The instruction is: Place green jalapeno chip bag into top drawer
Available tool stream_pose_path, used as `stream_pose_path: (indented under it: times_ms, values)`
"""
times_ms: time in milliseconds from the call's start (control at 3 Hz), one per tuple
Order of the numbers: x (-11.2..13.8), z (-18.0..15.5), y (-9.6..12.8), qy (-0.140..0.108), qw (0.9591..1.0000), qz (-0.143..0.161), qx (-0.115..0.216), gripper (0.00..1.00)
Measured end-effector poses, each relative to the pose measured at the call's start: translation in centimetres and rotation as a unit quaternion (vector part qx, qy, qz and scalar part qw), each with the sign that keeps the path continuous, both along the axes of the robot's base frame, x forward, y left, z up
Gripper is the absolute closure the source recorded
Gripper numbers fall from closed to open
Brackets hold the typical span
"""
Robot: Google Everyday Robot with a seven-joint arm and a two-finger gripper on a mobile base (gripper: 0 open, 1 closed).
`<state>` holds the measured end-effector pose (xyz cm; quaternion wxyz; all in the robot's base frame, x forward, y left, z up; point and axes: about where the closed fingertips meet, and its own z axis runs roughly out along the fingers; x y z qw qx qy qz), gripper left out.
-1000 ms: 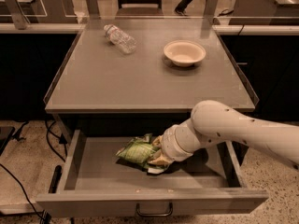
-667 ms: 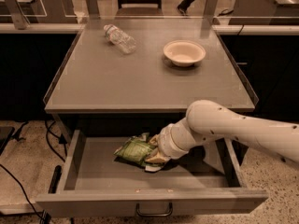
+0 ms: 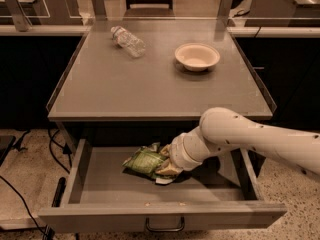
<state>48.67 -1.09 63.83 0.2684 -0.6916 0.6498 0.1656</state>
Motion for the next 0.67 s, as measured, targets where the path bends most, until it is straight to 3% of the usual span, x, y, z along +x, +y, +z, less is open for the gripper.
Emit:
stream_pose_path:
  times_ms: [667]
  values:
    - [0.00,0.00,0.01,0.000,1.0000,0.000,0.000,0.00]
